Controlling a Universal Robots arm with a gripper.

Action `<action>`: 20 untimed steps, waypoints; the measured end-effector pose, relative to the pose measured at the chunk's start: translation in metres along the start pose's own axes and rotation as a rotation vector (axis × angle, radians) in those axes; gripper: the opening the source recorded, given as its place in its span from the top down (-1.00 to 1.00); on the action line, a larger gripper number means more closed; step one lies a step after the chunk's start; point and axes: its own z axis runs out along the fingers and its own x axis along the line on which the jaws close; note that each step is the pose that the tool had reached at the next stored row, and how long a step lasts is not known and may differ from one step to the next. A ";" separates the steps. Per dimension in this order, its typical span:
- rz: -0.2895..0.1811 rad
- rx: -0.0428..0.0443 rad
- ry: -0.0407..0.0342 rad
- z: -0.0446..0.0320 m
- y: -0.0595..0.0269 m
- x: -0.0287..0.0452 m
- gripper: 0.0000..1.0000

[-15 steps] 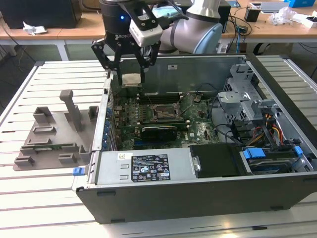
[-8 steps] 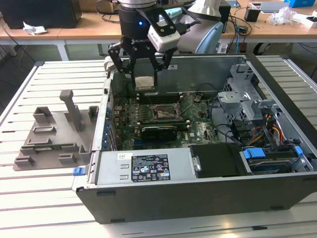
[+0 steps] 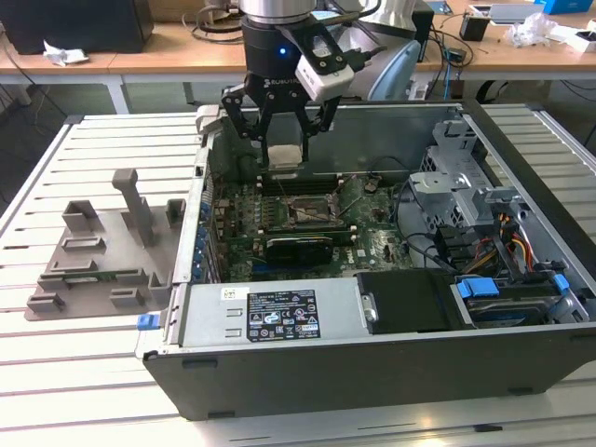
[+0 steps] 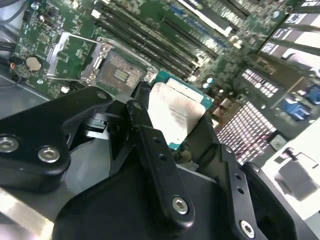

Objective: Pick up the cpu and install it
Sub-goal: 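Pick up the cpu and move it towards the insertion slot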

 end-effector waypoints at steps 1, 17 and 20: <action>0.000 0.0000 -0.0001 0.0007 0.0017 -0.0020 -0.09; 0.000 -0.0001 -0.0001 0.0175 0.0174 -0.0394 -0.09; 0.000 -0.0001 -0.0001 0.0220 0.0174 -0.0442 -0.09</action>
